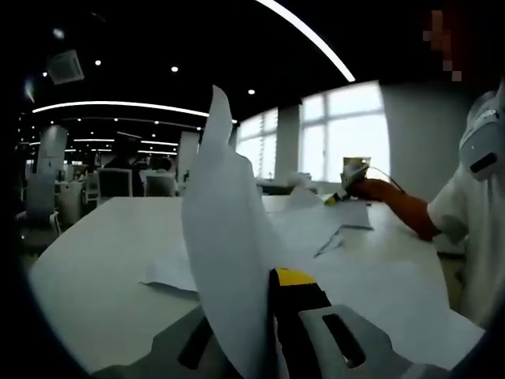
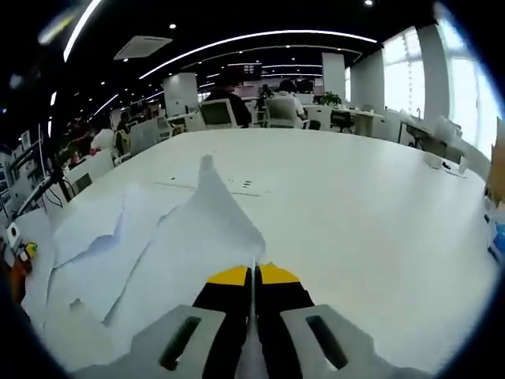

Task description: Organize the stack of printing papers by aligning and flattening the scattered papers on the table

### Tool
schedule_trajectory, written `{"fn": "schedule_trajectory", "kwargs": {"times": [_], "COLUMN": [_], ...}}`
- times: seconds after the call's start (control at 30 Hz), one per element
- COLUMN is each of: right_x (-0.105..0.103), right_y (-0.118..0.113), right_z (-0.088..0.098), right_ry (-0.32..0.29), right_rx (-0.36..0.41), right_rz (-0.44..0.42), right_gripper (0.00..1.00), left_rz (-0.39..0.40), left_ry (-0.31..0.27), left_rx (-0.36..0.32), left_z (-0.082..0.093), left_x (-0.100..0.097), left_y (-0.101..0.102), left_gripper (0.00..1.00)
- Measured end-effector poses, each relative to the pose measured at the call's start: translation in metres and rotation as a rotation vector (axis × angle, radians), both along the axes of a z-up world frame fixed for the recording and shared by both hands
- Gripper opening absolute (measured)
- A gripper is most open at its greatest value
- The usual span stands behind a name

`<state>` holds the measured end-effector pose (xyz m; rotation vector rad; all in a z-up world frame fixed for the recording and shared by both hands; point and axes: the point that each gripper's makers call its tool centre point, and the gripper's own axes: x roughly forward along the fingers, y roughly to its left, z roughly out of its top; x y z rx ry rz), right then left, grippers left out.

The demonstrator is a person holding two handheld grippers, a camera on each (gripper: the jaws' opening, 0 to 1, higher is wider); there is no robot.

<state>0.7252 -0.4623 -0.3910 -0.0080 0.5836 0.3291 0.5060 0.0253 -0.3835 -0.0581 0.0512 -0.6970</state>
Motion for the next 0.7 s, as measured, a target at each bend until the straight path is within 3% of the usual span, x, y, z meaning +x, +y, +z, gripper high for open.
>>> {"fn": "schedule_trajectory", "kwargs": {"times": [0.3, 0.7], "right_x": [-0.008, -0.009], "right_y": [-0.026, -0.032], "right_z": [0.005, 0.009], "right_ry": [-0.008, -0.018], "right_rx": [0.04, 0.045], "right_rz": [-0.088, -0.117], "right_gripper": [0.0, 0.0], "left_rz": [0.001, 0.02], "left_ry": [0.0, 0.011], "left_rx": [-0.001, 0.004], "left_z": [0.0, -0.002], "left_x": [0.0, 0.001], "left_y": [-0.001, 0.002], "left_gripper": [0.06, 0.06]}}
